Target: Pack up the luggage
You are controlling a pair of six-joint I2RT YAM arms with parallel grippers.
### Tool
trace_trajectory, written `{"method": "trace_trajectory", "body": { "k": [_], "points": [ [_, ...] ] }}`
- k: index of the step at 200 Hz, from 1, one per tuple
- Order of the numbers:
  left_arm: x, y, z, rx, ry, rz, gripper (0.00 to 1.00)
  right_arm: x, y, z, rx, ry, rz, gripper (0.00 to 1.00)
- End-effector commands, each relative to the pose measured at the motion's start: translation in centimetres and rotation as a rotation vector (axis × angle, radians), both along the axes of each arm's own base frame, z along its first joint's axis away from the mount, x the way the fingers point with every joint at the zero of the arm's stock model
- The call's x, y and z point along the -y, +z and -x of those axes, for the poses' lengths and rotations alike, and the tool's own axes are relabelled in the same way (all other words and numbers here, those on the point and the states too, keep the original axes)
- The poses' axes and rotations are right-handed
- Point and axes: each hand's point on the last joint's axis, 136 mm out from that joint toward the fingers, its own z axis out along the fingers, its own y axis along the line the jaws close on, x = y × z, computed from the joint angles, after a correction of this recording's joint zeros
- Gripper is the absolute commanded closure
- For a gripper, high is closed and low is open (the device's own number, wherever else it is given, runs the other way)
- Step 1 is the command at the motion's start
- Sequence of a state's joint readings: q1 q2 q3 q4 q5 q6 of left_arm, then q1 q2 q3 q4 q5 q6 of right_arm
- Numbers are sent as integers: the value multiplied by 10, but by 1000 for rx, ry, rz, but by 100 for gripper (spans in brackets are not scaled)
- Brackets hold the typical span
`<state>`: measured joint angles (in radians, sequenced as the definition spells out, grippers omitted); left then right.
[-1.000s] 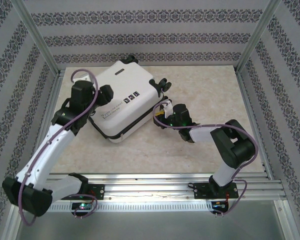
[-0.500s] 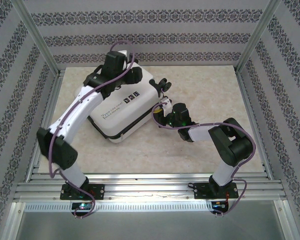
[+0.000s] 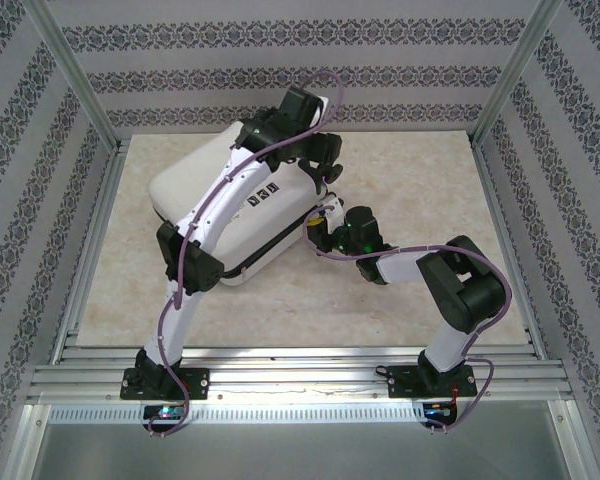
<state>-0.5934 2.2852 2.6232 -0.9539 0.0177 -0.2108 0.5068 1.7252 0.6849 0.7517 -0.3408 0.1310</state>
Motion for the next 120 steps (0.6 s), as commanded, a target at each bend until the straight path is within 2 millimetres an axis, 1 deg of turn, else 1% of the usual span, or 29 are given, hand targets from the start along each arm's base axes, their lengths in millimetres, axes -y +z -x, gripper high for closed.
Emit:
{"method": "trace_trajectory", "body": {
  "k": [1, 9, 38, 65, 83, 120],
  "points": [
    [3, -9, 10, 5, -73, -105, 25, -6, 14, 4, 47, 23, -39, 100],
    [9, -12, 10, 8, -96, -111, 25, -5, 14, 5, 46, 24, -39, 100],
    [21, -24, 8, 17, -134, -125, 26, -4, 17, 8, 48, 25, -45, 100],
    [38, -38, 5, 35, -178, -149, 26, -5, 20, 11, 50, 31, -52, 100],
    [46, -49, 1, 52, -184, -176, 25, -5, 21, 13, 51, 33, -54, 100],
    [40, -64, -11, 69, -115, -240, 24, -4, 21, 16, 48, 33, -55, 100]
  ]
}}
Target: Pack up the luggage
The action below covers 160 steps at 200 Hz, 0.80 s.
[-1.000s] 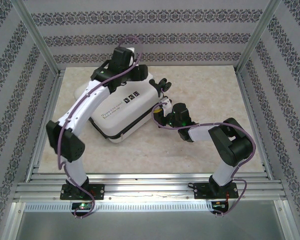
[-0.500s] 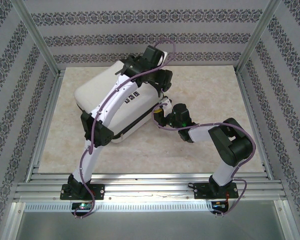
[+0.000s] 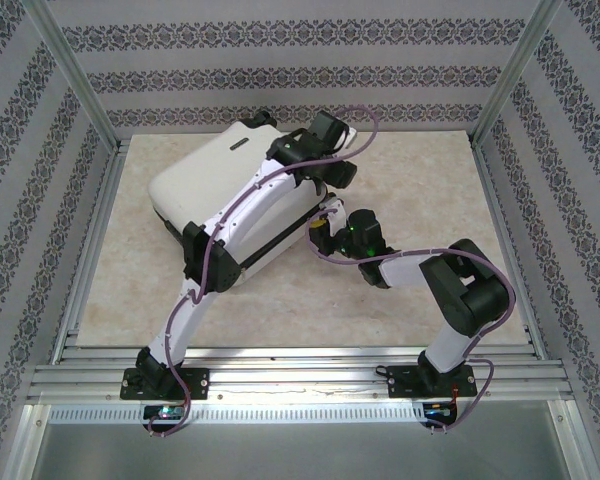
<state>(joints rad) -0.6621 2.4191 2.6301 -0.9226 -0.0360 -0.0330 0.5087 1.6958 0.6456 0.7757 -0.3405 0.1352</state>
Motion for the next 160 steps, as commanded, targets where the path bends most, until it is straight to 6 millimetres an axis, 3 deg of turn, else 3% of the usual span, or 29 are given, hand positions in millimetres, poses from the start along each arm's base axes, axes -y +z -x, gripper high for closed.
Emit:
{"method": "trace_trajectory", "body": {
  "k": [1, 58, 113, 160],
  "points": [
    [-2, 5, -10, 66, 30, -38, 24, -7, 19, 8, 39, 32, -45, 100],
    [-13, -13, -4, 19, 49, -111, 30, -8, 21, 7, 43, 31, -53, 100],
    [-22, -26, 0, -10, 46, -174, 67, -6, 21, 8, 48, 24, -53, 100],
    [-19, -14, 5, -8, 17, -145, 82, 2, 21, 7, 53, -5, -57, 100]
  ]
}}
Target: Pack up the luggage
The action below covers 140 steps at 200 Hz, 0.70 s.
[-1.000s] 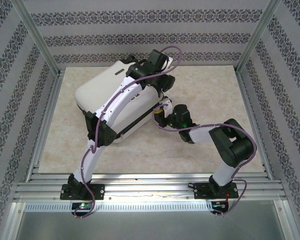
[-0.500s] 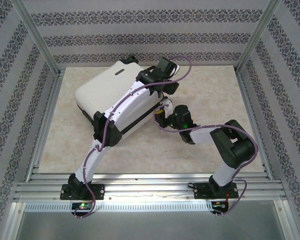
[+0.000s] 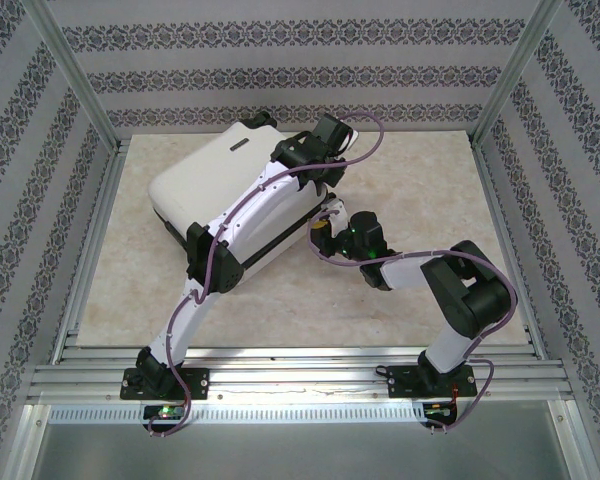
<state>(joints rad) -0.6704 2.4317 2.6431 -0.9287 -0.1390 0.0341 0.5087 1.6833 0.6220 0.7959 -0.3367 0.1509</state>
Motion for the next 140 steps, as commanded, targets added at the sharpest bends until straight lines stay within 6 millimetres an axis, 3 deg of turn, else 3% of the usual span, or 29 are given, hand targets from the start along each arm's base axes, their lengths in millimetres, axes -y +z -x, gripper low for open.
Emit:
{"method": "trace_trajectory", "body": {
  "k": [1, 74, 140],
  "points": [
    [-9, -12, 13, -71, 5, -39, 82, -1, 21, 3, 55, 1, -44, 100],
    [0, 14, 29, -84, -63, 47, 91, 19, 24, -11, 17, -75, -120, 100],
    [4, 16, 43, -110, -109, 89, 94, 40, 20, -26, -54, -193, -151, 100]
  ]
}}
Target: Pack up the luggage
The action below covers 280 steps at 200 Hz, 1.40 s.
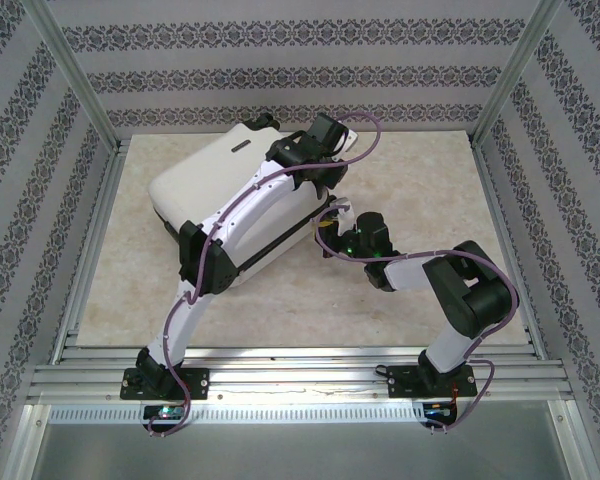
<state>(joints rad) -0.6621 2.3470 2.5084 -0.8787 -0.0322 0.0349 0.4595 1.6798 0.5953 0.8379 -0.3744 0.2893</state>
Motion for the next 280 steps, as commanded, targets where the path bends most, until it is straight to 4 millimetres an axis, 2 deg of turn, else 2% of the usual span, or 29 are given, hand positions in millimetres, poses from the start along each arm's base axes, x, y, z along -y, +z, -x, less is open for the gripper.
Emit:
{"method": "trace_trajectory", "body": {
  "k": [1, 53, 146, 176, 201, 216, 245, 280],
  "points": [
    [-1, 14, 29, -61, -44, 29, 94, 25, 19, -22, 27, -142, -38, 100],
    [-1, 19, 39, -73, -74, 56, 94, 47, 13, -32, -19, -232, -47, 100],
    [-14, 11, 62, -80, -103, 57, 94, 64, 20, -32, -39, -281, -76, 100],
    [-19, 7, 74, -97, -120, 53, 94, 58, 30, -23, -28, -236, -112, 100],
    [-27, 4, 84, -92, -142, 37, 95, 40, 47, 7, 25, -108, -145, 100],
    [-29, 5, 92, -89, -172, 43, 94, 31, 48, 19, 44, -72, -112, 100],
    [-26, 10, 110, -83, -261, 81, 94, 33, 46, 17, 46, -100, -72, 100],
    [-29, 14, 119, -87, -295, 99, 93, 26, 49, 18, 53, -59, -76, 100]
  ]
}}
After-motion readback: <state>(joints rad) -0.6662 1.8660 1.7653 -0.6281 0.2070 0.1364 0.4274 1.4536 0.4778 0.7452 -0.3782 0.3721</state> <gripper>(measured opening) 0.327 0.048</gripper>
